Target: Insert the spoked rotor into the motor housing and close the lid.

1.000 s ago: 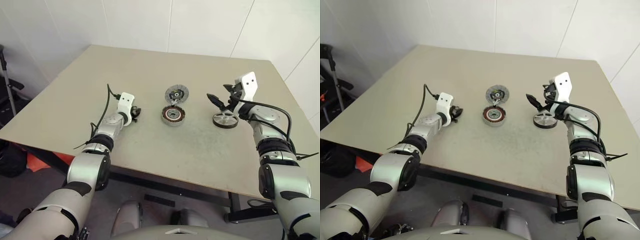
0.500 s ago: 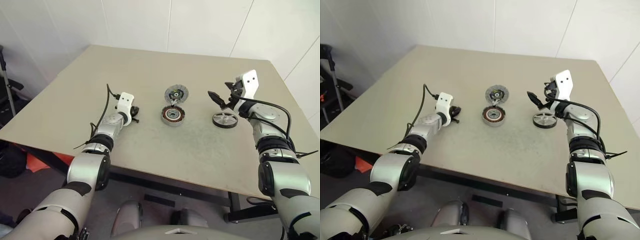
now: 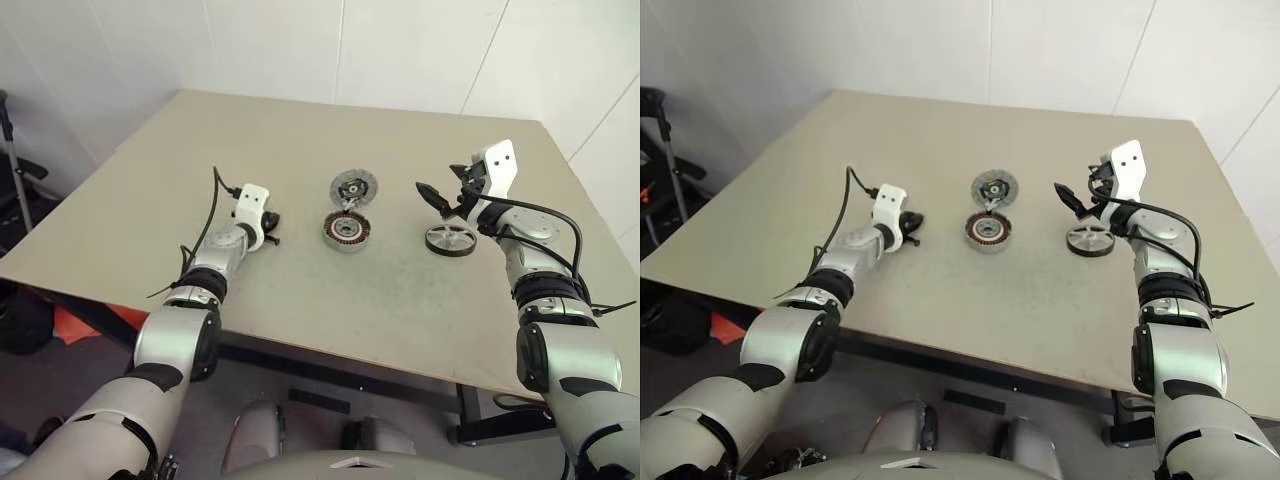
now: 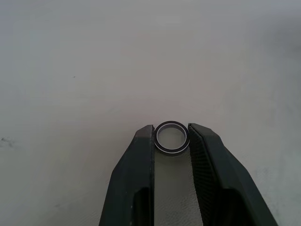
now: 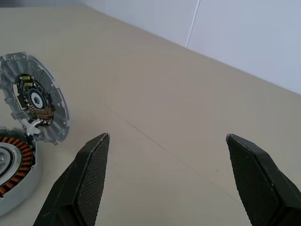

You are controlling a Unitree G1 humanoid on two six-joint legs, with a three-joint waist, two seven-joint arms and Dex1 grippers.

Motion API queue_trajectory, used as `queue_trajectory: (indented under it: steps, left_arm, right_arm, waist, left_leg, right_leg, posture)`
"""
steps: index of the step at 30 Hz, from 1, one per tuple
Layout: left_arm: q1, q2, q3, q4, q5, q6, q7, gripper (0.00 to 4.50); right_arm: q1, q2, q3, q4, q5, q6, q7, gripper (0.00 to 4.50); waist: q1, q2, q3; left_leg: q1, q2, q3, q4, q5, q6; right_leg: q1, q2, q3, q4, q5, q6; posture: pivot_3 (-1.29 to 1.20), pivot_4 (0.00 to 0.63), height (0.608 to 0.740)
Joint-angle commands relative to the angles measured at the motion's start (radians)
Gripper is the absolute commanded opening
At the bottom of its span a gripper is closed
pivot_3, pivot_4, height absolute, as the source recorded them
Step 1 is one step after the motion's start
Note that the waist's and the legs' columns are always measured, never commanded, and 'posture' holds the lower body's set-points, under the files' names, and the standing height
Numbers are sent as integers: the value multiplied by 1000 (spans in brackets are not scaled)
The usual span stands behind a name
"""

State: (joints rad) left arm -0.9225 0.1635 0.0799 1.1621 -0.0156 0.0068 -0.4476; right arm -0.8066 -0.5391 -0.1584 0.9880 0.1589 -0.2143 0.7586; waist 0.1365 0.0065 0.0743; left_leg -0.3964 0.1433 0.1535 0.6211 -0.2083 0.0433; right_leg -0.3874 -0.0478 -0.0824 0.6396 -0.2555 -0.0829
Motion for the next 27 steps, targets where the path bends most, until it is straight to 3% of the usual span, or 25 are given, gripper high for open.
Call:
queue_trajectory:
  steps: [1, 11, 27]
  left_arm:
    - [-10, -8, 1, -100, -36, 21, -71, 827]
    - [-9, -123, -106, -303, -51, 169, -240, 827]
    - [-141, -169, -155, -60, 32, 73, -165, 827]
  right_arm:
    - [-20, -2, -12, -16, 6, -18, -2, 4497]
    - [-14, 11, -9, -29, 6, -15, -1, 4497]
    - [13, 15, -17, -79, 15, -10, -9, 4497]
  waist:
    - [1, 0, 0]
    - [17, 0, 0]
    - [16, 0, 0]
  left_leg:
    - [0, 0, 0, 0, 0, 0]
    - [-5, 0, 0, 1, 0, 1]
    - [-7, 0, 0, 5, -1, 3]
  right_leg:
    - [0, 0, 0, 0, 0, 0]
    - [-4, 0, -1, 0, 0, 0]
    - [-5, -1, -1, 1, 1, 1]
  posture:
    - [0, 0, 740]
    - [0, 0, 740]
    - [0, 0, 740]
